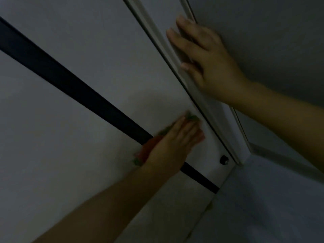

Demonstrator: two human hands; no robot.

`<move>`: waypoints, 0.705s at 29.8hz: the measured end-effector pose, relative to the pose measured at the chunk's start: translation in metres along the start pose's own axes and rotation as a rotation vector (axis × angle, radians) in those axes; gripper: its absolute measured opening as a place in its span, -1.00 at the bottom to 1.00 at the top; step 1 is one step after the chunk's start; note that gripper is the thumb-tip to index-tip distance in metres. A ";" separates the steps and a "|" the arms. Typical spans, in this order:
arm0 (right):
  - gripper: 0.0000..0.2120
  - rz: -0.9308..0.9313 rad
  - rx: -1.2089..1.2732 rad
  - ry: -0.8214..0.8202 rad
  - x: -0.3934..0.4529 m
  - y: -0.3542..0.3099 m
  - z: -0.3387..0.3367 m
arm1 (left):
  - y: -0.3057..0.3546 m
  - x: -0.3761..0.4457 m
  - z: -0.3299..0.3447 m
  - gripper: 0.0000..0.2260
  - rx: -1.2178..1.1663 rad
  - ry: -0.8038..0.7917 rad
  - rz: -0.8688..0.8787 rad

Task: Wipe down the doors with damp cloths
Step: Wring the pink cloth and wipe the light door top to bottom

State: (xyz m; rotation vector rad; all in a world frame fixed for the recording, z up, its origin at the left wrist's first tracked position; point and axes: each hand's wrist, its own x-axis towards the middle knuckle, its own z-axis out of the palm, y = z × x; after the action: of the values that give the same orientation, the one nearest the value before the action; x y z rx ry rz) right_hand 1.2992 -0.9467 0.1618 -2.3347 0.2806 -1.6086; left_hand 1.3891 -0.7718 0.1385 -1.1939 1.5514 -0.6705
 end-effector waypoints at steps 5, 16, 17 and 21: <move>-0.53 -0.006 -0.015 -0.004 0.000 -0.002 0.000 | -0.024 -0.011 0.015 -0.43 -0.020 0.263 -0.237; -0.40 0.206 0.076 -0.132 -0.077 0.000 0.009 | 0.030 0.025 0.016 -0.33 -0.014 0.066 -0.062; -0.39 0.228 0.086 -0.149 -0.086 0.003 0.010 | 0.024 0.022 0.016 -0.34 -0.004 0.096 -0.117; -0.40 0.292 0.105 -0.189 -0.123 0.015 0.023 | 0.019 0.020 0.019 -0.46 -0.015 0.150 -0.265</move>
State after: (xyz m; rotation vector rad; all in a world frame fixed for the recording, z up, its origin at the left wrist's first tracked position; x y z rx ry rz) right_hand 1.2772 -0.9187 0.0412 -2.2251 0.4585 -1.2281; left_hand 1.4002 -0.7814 0.1086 -1.4014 1.5363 -0.9416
